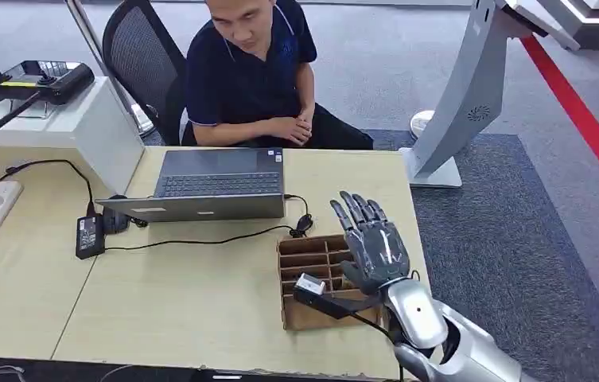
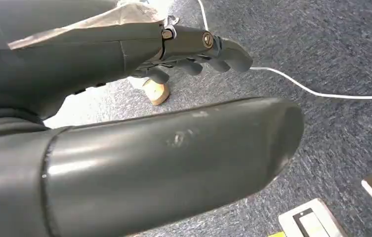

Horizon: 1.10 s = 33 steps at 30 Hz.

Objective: Pass the card to the sensor for recognition and then transmit it.

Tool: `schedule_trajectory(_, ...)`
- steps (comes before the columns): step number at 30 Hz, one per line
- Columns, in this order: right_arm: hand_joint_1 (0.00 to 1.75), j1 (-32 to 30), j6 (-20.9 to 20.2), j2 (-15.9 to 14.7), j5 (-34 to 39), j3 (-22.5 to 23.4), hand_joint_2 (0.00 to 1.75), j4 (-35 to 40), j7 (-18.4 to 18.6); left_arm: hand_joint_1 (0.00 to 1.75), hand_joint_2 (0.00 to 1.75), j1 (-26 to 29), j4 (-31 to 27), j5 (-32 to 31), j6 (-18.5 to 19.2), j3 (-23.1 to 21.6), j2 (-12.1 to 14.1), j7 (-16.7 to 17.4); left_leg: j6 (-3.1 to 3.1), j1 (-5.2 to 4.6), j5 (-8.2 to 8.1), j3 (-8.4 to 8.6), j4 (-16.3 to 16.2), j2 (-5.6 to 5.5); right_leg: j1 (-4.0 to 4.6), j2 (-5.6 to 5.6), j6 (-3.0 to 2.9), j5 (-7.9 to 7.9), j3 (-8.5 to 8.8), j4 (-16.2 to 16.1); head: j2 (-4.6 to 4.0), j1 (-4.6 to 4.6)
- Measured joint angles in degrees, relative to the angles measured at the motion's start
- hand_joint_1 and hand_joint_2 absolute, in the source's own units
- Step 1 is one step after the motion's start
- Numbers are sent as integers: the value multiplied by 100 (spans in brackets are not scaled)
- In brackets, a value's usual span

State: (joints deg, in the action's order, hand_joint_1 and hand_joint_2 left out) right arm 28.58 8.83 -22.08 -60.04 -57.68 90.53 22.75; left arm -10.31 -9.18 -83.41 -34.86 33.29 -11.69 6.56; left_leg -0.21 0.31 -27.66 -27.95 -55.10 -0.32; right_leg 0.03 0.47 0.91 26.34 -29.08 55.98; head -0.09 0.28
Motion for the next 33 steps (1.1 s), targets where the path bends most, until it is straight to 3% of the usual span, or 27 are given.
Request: schedule_trajectory(33,0,-192,133,-127,162,459,175,-625,142,0,0,-1,0,-4,9,-2,0,2,0,0,0,0,-1,0,0,0,0,0,-1,0,0,-2)
